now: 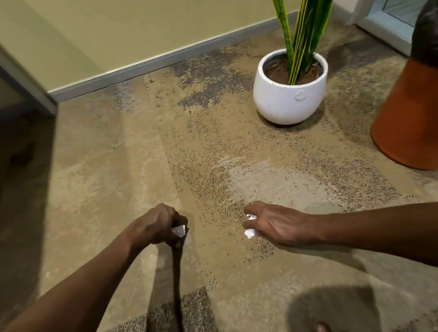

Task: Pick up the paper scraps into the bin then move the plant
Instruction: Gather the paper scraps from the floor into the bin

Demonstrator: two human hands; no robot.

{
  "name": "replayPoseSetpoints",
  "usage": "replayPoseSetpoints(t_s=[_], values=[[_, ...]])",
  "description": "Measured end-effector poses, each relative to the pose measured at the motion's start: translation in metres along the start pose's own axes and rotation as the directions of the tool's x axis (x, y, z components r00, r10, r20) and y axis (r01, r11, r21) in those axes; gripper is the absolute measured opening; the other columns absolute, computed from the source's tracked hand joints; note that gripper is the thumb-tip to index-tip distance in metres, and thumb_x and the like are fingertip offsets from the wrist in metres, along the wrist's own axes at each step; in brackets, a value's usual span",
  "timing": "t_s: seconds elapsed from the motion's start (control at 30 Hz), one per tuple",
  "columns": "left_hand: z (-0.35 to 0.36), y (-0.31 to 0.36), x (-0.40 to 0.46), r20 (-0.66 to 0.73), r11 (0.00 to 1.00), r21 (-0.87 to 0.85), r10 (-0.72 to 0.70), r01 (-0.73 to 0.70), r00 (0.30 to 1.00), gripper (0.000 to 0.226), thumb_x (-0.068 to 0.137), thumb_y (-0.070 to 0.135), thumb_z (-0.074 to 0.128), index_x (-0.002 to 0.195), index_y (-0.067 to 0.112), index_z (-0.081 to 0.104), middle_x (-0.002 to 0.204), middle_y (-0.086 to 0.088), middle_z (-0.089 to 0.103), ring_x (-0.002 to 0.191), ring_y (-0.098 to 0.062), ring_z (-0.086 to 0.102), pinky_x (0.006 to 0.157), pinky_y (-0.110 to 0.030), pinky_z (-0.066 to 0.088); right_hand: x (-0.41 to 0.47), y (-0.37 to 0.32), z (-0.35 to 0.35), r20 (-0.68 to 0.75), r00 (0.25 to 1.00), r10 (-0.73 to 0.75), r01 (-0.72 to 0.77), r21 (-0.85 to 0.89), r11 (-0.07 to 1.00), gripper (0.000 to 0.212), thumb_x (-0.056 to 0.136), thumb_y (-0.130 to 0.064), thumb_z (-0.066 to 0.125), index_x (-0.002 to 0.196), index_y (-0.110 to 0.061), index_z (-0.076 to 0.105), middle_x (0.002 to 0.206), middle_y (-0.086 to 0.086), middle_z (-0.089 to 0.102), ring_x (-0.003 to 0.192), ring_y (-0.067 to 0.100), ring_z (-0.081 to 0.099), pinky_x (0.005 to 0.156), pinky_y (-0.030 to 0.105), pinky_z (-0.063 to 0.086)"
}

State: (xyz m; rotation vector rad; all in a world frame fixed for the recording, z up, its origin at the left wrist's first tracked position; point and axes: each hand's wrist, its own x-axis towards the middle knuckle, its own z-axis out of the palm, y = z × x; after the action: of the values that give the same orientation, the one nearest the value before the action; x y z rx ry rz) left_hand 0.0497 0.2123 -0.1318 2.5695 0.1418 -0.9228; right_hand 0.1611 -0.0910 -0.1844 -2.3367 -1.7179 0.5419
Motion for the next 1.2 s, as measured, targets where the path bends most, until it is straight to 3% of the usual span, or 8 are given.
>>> replayPoseSetpoints(t_s=[0.1, 0.23, 0.5, 0.67, 0.77, 0.87, 0.97, 1.2], values=[[-0.005, 0.019, 0.013, -0.103, 0.995, 0.091, -0.019, 0.029, 0.995, 0.019, 0.08, 0.028, 0.078, 0.08, 0.017, 0.061, 0.077, 0.004, 0.059, 0.07, -0.016, 0.053, 0.058, -0.026, 0.041, -0.003, -0.008, 0.0, -0.034, 0.999, 0.023, -0.021, 0.048, 0.999, 0.023, 0.103, -0.041, 0.03, 0.098, -0.029, 0.049, 0.096, -0.009, 0.048, 0.076, 0.002, 0.049, 0.066, 0.017, 0.042], [-0.007, 0.052, 0.03, -0.23, 1.0, 0.011, -0.017, 0.02, 0.973, 0.011, 0.093, 0.013, 0.06, 0.1, 0.006, 0.063, 0.099, -0.007, 0.065, 0.09, -0.021, 0.058, 0.072, -0.026, 0.042, 0.005, -0.015, -0.018, 0.046, 0.979, 0.196, -0.201, 0.305, 0.931, 0.035, 0.103, -0.024, 0.03, 0.07, -0.021, 0.042, 0.075, -0.017, 0.039, 0.062, -0.005, 0.044, 0.058, 0.011, 0.036], [0.038, 0.101, 0.044, -0.296, 0.951, -0.288, 0.025, -0.114, 0.955, 0.018, 0.103, 0.027, 0.046, 0.099, 0.012, 0.054, 0.095, -0.005, 0.062, 0.081, -0.014, 0.054, 0.064, -0.02, 0.039, 0.013, 0.042, -0.075, 0.095, 0.866, 0.491, -0.471, 0.483, 0.738, 0.011, 0.081, -0.011, 0.078, 0.091, -0.007, 0.078, 0.087, 0.001, 0.076, 0.071, 0.01, 0.069, 0.061, 0.021, 0.054], [0.054, 0.126, 0.057, -0.381, 0.921, -0.316, 0.094, -0.225, 0.92, 0.014, 0.095, 0.032, 0.061, 0.1, 0.02, 0.059, 0.096, 0.001, 0.067, 0.083, -0.014, 0.064, 0.07, -0.028, 0.052, -0.01, 0.08, -0.113, 0.082, 0.657, 0.749, -0.598, 0.662, 0.452, 0.009, 0.076, -0.004, 0.082, 0.084, -0.005, 0.078, 0.085, 0.005, 0.073, 0.07, 0.016, 0.065, 0.049, 0.018, 0.048], [0.057, 0.143, 0.068, -0.419, 0.92, -0.288, 0.129, -0.266, 0.899, 0.012, 0.094, 0.031, 0.064, 0.099, 0.021, 0.059, 0.094, 0.002, 0.067, 0.081, -0.014, 0.063, 0.071, -0.031, 0.054, -0.029, 0.097, -0.126, 0.055, 0.569, 0.82, -0.587, 0.726, 0.358, 0.023, 0.074, -0.003, 0.084, 0.095, 0.004, 0.077, 0.101, 0.013, 0.075, 0.084, 0.02, 0.069, 0.067, 0.027, 0.057], [0.055, 0.163, 0.086, -0.495, 0.913, -0.262, 0.153, -0.314, 0.855, 0.009, 0.095, 0.029, 0.06, 0.1, 0.021, 0.06, 0.094, 0.005, 0.065, 0.078, -0.009, 0.06, 0.063, -0.019, 0.046, -0.051, 0.109, -0.13, 0.058, 0.49, 0.87, -0.596, 0.75, 0.286, 0.029, 0.071, -0.004, 0.086, 0.097, 0.005, 0.076, 0.105, 0.014, 0.075, 0.099, 0.026, 0.069, 0.088, 0.035, 0.057], [0.051, 0.186, 0.105, -0.535, 0.897, -0.25, 0.185, -0.364, 0.824, 0.01, 0.097, 0.031, 0.057, 0.104, 0.024, 0.06, 0.099, 0.007, 0.065, 0.077, 0.0, 0.055, 0.058, -0.007, 0.033, -0.073, 0.112, -0.13, 0.071, 0.419, 0.905, -0.587, 0.782, 0.211, 0.025, 0.072, -0.003, 0.086, 0.093, 0.003, 0.076, 0.093, 0.014, 0.075, 0.083, 0.022, 0.067, 0.072, 0.027, 0.054], [0.048, 0.169, 0.126, -0.54, 0.946, -0.162, 0.154, -0.282, 0.827, 0.018, 0.099, 0.028, 0.056, 0.103, 0.017, 0.07, 0.092, 0.003, 0.063, 0.071, -0.008, 0.06, 0.052, -0.009, 0.045, -0.077, 0.077, -0.13, 0.113, 0.5, 0.858, -0.484, 0.859, 0.169, 0.013, 0.073, 0.004, 0.082, 0.075, -0.003, 0.071, 0.076, 0.012, 0.071, 0.065, 0.019, 0.063, 0.066, 0.029, 0.054]])
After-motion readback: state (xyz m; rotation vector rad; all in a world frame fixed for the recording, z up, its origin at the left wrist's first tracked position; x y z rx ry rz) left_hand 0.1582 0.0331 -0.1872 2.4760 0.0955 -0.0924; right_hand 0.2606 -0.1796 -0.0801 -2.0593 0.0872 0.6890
